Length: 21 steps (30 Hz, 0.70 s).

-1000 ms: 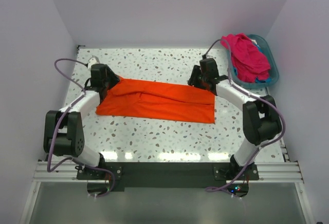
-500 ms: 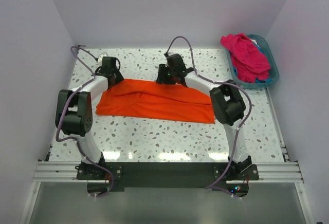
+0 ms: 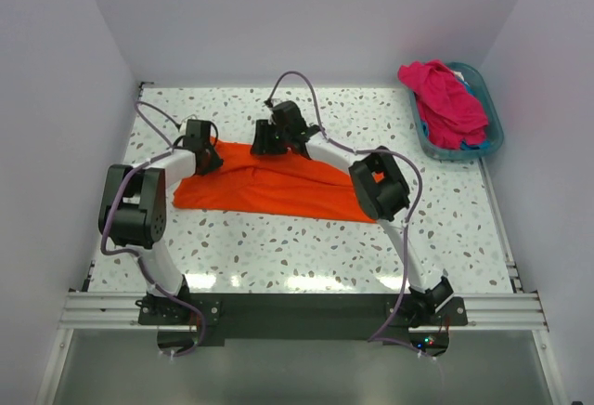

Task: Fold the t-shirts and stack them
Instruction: Fold the tshirt

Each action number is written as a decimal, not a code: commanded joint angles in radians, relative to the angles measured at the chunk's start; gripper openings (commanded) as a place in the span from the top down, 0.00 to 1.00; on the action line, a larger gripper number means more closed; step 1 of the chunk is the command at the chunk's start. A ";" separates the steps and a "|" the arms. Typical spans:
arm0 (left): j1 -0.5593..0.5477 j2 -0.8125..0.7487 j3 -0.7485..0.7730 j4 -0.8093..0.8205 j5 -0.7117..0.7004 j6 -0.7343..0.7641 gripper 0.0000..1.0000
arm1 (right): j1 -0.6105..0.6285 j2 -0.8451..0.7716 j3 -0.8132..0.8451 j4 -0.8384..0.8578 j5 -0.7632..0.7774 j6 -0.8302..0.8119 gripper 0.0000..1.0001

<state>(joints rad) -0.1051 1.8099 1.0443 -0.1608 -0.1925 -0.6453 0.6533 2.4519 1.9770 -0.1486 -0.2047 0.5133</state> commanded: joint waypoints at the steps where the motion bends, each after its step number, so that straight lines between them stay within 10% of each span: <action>1: 0.002 -0.079 -0.041 0.044 0.033 -0.019 0.69 | 0.028 0.025 0.072 0.049 -0.032 0.025 0.47; 16: 0.021 -0.126 -0.061 0.055 0.076 -0.031 0.75 | 0.051 0.059 0.098 0.116 -0.041 0.068 0.49; 21: 0.047 -0.146 -0.046 0.053 0.099 -0.033 0.75 | 0.051 0.068 0.095 0.122 -0.058 0.082 0.66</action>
<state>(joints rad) -0.0784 1.7187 0.9833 -0.1436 -0.1146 -0.6670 0.6998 2.5111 2.0331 -0.0708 -0.2317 0.5766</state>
